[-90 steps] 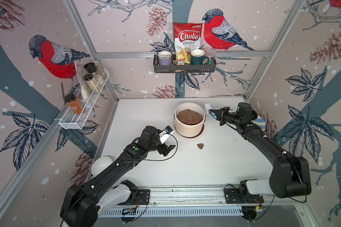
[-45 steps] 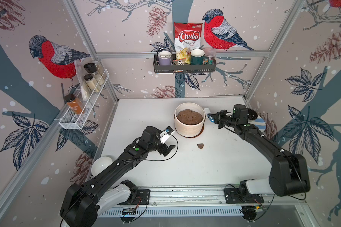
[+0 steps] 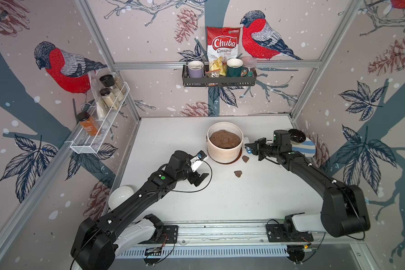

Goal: Scrub the dried mud off the ceramic pot
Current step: Brush off the soil from the pot, then rotate the pot on the tray.

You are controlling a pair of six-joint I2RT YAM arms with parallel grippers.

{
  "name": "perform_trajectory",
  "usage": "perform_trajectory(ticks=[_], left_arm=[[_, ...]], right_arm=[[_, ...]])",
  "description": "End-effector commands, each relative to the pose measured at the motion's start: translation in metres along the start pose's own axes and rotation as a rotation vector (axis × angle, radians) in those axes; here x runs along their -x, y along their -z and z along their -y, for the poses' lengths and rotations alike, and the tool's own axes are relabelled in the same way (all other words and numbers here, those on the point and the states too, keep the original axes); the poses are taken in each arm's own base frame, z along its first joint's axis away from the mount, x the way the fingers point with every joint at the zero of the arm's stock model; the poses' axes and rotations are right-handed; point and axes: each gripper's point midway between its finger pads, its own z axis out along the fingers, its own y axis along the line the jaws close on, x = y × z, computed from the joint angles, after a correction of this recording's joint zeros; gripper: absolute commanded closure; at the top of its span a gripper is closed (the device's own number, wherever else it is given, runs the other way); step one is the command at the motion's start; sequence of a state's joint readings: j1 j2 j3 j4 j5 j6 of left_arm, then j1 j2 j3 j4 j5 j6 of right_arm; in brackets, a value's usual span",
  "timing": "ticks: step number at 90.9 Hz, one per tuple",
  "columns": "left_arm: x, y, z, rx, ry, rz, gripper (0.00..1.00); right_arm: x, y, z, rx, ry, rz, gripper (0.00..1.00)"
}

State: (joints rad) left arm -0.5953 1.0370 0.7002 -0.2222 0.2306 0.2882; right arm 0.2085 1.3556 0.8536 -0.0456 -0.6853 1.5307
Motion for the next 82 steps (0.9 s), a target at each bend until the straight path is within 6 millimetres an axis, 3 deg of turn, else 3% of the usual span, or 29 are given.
perform_trajectory(ticks=[1,13,29,40,50,60,69,82], left_arm=[[0.003,0.001,0.001,0.0,-0.012,0.005,0.05],[0.007,0.003,0.005,-0.016,-0.019,0.023,0.05],[0.03,0.018,0.013,-0.048,-0.039,0.096,0.05],[0.044,0.026,0.014,-0.05,-0.054,0.102,0.05],[0.059,0.03,0.01,-0.042,0.012,0.112,0.05],[0.071,0.035,-0.022,0.107,0.229,0.112,0.05],[0.077,0.039,-0.038,0.122,0.357,0.093,0.05],[0.094,0.042,-0.017,-0.031,0.262,0.107,0.05]], right_arm=[[-0.003,0.013,0.015,-0.05,0.038,-0.012,1.0],[0.004,0.033,0.016,-0.068,0.076,0.021,1.0],[0.01,0.053,0.006,-0.106,0.183,0.067,1.0],[-0.004,0.067,-0.02,-0.085,0.376,0.071,1.0],[-0.031,0.076,-0.053,-0.105,0.637,0.086,1.0],[-0.066,0.077,-0.079,-0.118,0.904,0.085,1.0],[-0.088,0.073,-0.081,-0.155,1.052,0.05,1.0],[-0.094,0.074,-0.076,-0.186,1.139,0.056,1.0]])
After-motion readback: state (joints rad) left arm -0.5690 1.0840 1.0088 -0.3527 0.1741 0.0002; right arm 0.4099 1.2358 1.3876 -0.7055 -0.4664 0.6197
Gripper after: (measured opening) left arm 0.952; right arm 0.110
